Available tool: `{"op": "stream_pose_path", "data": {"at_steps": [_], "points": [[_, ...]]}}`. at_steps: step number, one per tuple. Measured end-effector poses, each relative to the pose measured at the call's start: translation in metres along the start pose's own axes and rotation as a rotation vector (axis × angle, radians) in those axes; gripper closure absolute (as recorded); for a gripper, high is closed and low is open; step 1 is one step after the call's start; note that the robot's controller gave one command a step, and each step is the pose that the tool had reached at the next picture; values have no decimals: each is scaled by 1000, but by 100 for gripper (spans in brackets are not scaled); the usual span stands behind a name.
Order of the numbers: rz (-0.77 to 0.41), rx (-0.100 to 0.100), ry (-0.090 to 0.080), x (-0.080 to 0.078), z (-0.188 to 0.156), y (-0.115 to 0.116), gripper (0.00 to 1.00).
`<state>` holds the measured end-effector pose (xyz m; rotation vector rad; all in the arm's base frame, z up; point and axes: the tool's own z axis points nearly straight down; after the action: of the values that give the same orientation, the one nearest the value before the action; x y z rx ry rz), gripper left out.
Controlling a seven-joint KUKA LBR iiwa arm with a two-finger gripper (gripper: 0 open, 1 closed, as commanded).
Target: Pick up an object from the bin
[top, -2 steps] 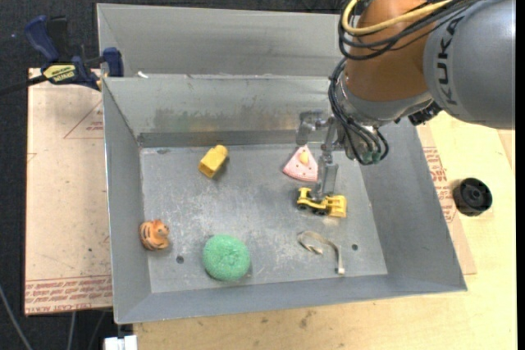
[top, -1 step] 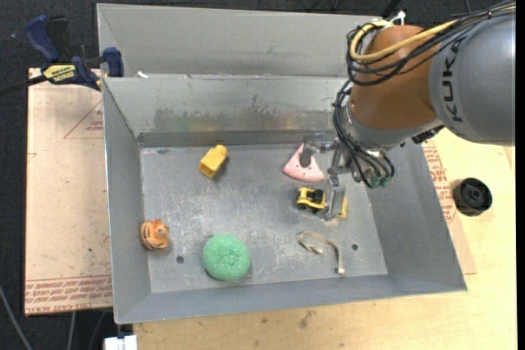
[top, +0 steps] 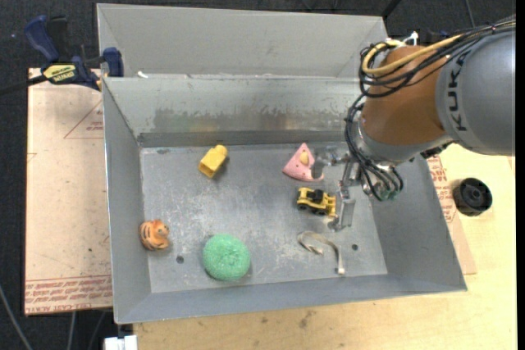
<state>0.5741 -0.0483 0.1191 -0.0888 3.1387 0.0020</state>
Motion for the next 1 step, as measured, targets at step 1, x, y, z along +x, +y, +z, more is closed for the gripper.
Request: {"op": "stream_pose_path", "data": {"at_steps": [1], "points": [[45,1,-1,9,40,1,0]]}}
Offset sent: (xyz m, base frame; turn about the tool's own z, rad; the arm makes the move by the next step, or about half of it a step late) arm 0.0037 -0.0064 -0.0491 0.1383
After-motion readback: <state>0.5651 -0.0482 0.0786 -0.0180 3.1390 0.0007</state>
